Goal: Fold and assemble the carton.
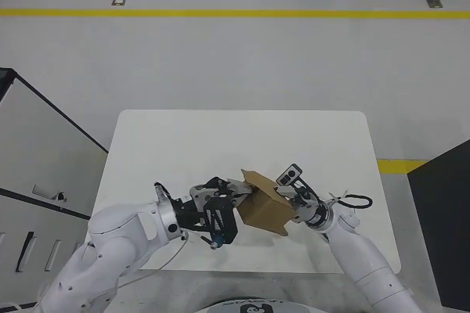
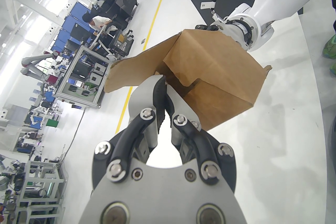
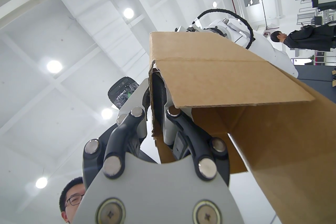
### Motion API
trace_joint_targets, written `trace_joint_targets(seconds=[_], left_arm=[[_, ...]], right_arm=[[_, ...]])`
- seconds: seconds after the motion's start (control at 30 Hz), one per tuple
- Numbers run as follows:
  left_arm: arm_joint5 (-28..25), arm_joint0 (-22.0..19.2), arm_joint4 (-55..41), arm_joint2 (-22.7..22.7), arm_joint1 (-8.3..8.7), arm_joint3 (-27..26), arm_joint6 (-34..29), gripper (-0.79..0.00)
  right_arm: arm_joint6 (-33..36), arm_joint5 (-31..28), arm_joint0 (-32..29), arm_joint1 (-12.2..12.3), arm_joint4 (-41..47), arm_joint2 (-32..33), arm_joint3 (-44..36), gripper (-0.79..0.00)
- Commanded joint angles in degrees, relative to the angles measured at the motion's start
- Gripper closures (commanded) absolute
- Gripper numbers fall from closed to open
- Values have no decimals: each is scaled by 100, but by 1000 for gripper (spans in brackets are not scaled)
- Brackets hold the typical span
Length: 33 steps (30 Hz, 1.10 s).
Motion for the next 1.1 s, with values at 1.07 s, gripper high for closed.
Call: trace_joint_targets(seconds=[1.07], left_arm=[[-144, -33, 246, 300, -3, 0, -38, 0]], right_arm=[[94, 2, -3, -2, -11, -2, 41, 0]])
